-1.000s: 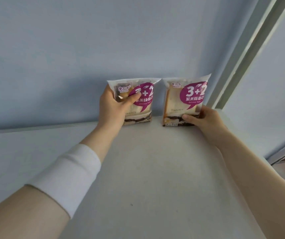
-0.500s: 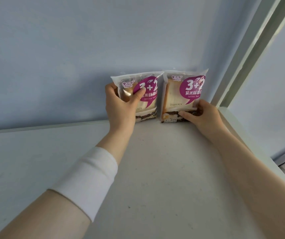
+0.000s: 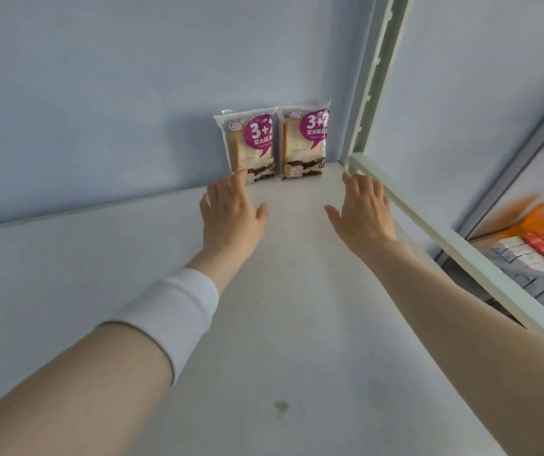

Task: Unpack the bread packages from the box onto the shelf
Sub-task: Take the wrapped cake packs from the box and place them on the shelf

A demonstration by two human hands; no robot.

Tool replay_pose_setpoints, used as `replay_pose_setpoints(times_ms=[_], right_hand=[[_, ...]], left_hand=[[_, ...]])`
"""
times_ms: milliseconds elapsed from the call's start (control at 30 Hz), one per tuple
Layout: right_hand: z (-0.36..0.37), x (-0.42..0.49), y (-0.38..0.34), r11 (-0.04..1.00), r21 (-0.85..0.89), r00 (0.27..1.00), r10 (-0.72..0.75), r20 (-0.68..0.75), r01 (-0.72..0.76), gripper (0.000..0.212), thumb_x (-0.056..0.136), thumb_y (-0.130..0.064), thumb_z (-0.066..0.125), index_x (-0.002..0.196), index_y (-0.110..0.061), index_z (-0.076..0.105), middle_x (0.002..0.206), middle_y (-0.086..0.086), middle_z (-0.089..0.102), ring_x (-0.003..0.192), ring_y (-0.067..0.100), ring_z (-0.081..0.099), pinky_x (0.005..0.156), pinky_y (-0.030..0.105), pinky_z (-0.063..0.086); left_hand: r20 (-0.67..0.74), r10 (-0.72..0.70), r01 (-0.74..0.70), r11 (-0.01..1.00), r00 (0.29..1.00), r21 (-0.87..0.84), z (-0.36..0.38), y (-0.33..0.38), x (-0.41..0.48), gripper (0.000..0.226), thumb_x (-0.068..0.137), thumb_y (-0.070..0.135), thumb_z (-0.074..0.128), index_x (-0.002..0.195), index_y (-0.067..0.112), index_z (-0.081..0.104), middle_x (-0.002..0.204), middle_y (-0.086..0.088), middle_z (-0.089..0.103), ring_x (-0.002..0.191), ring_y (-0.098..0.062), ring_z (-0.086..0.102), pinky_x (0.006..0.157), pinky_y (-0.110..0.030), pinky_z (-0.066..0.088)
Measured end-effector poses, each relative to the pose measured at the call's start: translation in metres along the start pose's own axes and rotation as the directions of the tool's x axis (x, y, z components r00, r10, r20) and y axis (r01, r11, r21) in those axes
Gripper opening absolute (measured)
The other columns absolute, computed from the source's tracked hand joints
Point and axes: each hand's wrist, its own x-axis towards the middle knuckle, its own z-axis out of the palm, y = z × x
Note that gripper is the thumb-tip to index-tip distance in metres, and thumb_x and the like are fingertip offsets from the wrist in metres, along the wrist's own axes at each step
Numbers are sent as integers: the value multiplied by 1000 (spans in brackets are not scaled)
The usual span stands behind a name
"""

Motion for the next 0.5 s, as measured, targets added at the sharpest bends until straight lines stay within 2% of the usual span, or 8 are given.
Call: replay_pose_setpoints(times_ms=[100, 167, 233, 333, 500], right_hand=[[-23, -71, 0, 980, -201, 1000, -1, 17, 4, 62, 93, -35, 47, 144, -9, 22, 150, 12, 25, 141, 31, 16, 113, 43, 20], [-41, -120, 3, 960, -279, 1000, 18, 23, -11, 59, 94, -33, 46, 143, -9, 23, 149, 12, 27, 141, 31, 16, 113, 45, 20], [-61, -163, 10, 951, -307, 998, 48, 31, -36, 57, 94, -32, 45, 143, -10, 25, 149, 11, 28, 142, 31, 16, 113, 46, 20], [-96, -224, 30, 951, -290, 992, 124, 38, -107, 54, 94, -30, 45, 141, -11, 27, 148, 11, 29, 140, 31, 19, 110, 47, 23], [-142, -328, 90, 933, -285, 972, 233, 5, -222, 50, 93, -29, 46, 138, -13, 32, 141, 11, 37, 134, 31, 29, 106, 46, 30]], left_hand=[[242, 200, -250, 947, 950, 201, -23, 14, -54, 54, 94, 35, 46, 139, 10, 31, 144, -14, 33, 137, -30, 26, 114, -47, 19], [351, 270, -362, 903, 897, 230, -41, 30, -92, 49, 95, 33, 42, 138, 11, 32, 145, -14, 32, 139, -31, 22, 115, -49, 15], [422, 296, -409, 889, 857, 206, -56, 49, -124, 45, 96, 31, 42, 136, 12, 36, 144, -13, 34, 139, -32, 21, 115, -49, 15], [468, 347, -470, 866, 813, 173, -72, 85, -174, 42, 95, 30, 43, 133, 13, 39, 140, -13, 38, 136, -32, 24, 114, -49, 16], [428, 571, -662, 744, 700, 91, -68, 165, -261, 39, 93, 25, 45, 130, 14, 40, 135, -13, 43, 128, -32, 34, 109, -47, 22]])
